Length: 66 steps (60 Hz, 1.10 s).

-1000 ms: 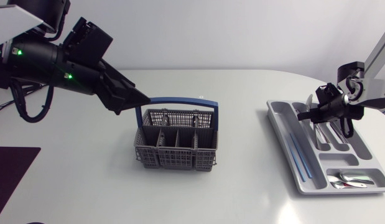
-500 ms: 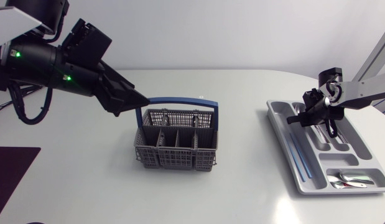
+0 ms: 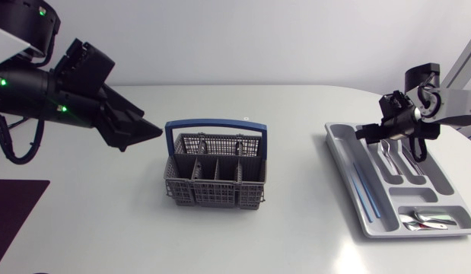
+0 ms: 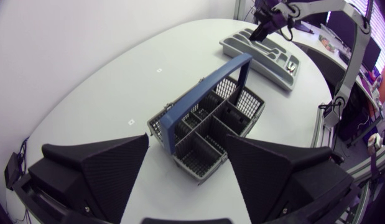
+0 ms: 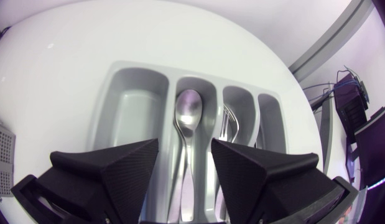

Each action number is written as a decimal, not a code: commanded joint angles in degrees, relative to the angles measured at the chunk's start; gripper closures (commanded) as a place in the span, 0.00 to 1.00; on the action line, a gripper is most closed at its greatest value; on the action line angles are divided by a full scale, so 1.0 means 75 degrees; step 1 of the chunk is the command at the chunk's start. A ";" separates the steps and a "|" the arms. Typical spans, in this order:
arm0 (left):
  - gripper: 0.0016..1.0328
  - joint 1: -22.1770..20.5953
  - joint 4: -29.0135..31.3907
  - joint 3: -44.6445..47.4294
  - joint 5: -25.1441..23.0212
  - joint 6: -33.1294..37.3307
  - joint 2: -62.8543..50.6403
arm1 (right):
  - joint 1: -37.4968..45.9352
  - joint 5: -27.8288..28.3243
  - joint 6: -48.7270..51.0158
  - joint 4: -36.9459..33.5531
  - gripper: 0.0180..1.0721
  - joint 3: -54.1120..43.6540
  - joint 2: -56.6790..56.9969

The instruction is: Sort the cutlery from the basket into the organizer compartments.

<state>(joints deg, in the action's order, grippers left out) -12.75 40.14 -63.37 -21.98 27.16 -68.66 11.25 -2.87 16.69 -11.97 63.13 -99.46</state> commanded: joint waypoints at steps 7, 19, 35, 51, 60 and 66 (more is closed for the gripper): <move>0.18 0.0329 -0.0079 0.0950 0.0165 0.0762 -0.0021 | -0.1031 0.0606 -0.0069 -0.0174 0.29 -0.1094 0.1648; 0.18 0.0482 -0.0524 0.1559 0.0411 0.1102 -0.0607 | -0.2695 0.0840 -0.0280 -0.0490 0.29 -0.1703 0.2632; 0.46 0.0599 -0.1051 0.1981 0.0282 0.1758 -0.1532 | -0.4089 0.1356 -0.0362 -0.0502 0.56 -0.2137 0.2867; 0.86 0.0751 -0.1344 0.1618 -0.0538 0.1746 -0.2271 | -0.5003 0.1625 -0.0362 -0.0444 0.94 -0.2172 0.2398; 0.88 0.0435 -0.1356 0.1466 -0.0691 0.1594 -0.2388 | -0.5238 0.1625 -0.0397 -0.0467 0.95 -0.1996 0.2023; 0.88 0.0177 -0.1368 0.1372 -0.0703 0.1477 -0.2505 | -0.5285 0.1625 -0.0409 -0.0455 0.95 -0.1914 0.1894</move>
<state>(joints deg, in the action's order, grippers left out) -10.13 30.28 -51.42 -26.57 39.00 -85.86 -28.01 9.19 15.14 -15.18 48.51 -83.85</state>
